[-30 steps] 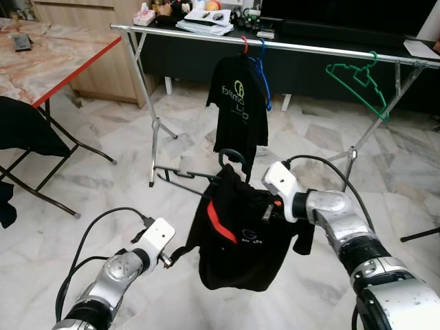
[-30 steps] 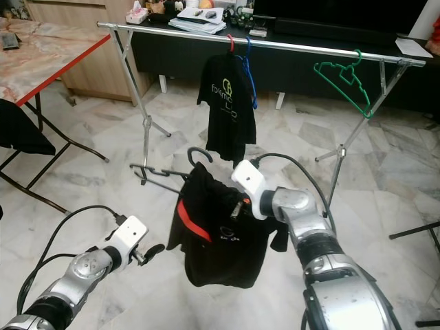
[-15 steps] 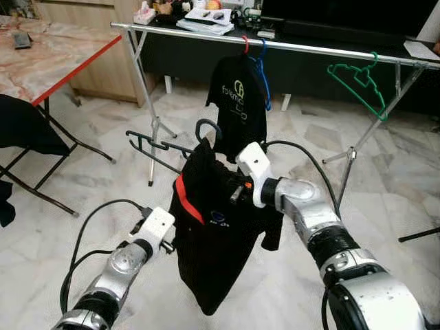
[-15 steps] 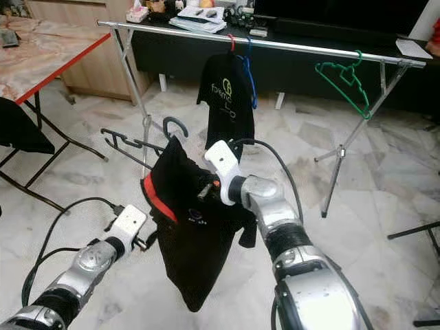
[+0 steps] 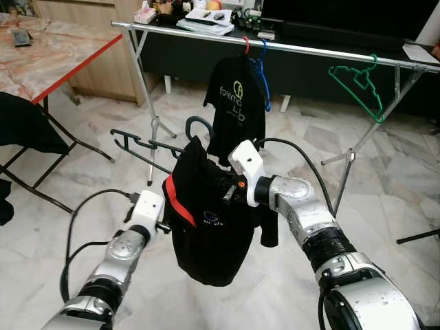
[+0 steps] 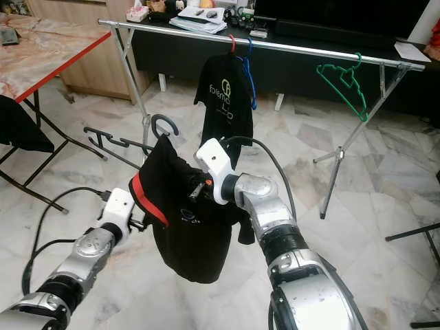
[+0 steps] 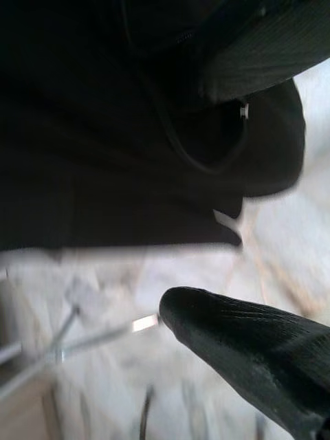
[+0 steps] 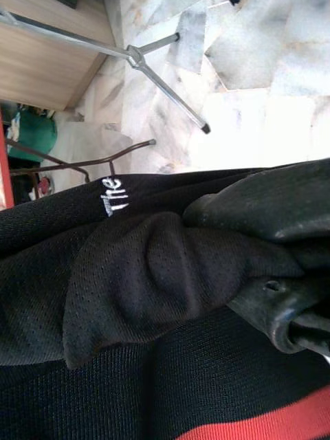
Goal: Hang hanger
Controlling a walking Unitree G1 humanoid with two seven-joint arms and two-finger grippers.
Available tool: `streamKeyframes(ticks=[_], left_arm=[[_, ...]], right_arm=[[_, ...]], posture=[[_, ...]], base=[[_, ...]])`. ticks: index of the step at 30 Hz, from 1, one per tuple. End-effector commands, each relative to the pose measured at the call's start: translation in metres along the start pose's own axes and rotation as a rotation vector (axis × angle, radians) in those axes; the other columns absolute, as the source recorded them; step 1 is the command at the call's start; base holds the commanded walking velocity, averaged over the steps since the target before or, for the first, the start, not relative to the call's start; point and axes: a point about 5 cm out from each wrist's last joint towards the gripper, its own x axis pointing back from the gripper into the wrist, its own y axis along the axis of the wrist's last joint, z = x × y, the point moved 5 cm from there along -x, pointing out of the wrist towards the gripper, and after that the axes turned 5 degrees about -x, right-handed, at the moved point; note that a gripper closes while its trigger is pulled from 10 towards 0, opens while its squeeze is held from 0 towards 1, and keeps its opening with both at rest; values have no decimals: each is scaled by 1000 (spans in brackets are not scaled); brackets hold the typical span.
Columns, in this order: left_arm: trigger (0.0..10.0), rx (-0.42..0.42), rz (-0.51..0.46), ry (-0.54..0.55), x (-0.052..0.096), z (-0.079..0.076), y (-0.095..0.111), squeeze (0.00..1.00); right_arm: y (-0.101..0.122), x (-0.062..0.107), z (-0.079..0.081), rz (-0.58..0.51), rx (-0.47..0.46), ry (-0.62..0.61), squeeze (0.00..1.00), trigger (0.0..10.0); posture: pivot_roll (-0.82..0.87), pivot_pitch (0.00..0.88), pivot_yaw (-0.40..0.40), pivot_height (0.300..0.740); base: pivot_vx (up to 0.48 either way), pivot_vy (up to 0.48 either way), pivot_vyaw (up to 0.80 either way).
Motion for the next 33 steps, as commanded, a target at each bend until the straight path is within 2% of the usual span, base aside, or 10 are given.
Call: streamKeyframes(ticks=[1,5,9,14,15,26,27,28,29,33], left_arm=[[10000,3,-24,-37,0,-5,3,0],[10000,9,-16,-56,0,-8,2,0],[10000,18,-9,17,-2,1,4,0],[10000,1,19,215,0,32,3,0],[10000,2,15,224,1,33,3,0],[10000,38,-48,176,0,22,10,0],[4275,39,-55,169,0,21,11,0],[1882,40,-61,163,0,20,12,0],[0,43,-70,153,0,19,13,0],[0,52,-86,119,-1,13,16,0]], right_arm=[[11,-2,3,-34,18,8,0,0],[16,-6,10,-50,20,34,0,0],[18,-10,16,-58,19,51,0,0],[17,-8,19,-60,22,60,0,0],[16,-7,19,-57,23,60,0,0],[3,-2,14,-3,36,24,0,0],[2,-2,14,-2,32,23,0,0],[2,-3,15,-2,29,23,0,0],[2,-3,15,-2,27,23,0,0],[2,-4,14,-3,19,15,0,0]], posture=[[-39,101,-66,740],[-37,97,-67,740],[-35,94,-69,740],[-40,102,-73,740],[-40,102,-73,740],[-41,117,-73,740],[-41,117,-73,740],[-40,118,-73,740],[-40,118,-73,740],[-39,120,-73,740]], base=[[0,0,0],[0,0,0],[0,0,0],[0,0,0],[0,0,0],[0,0,0],[0,0,0],[0,0,0],[0,0,0],[0,0,0]])
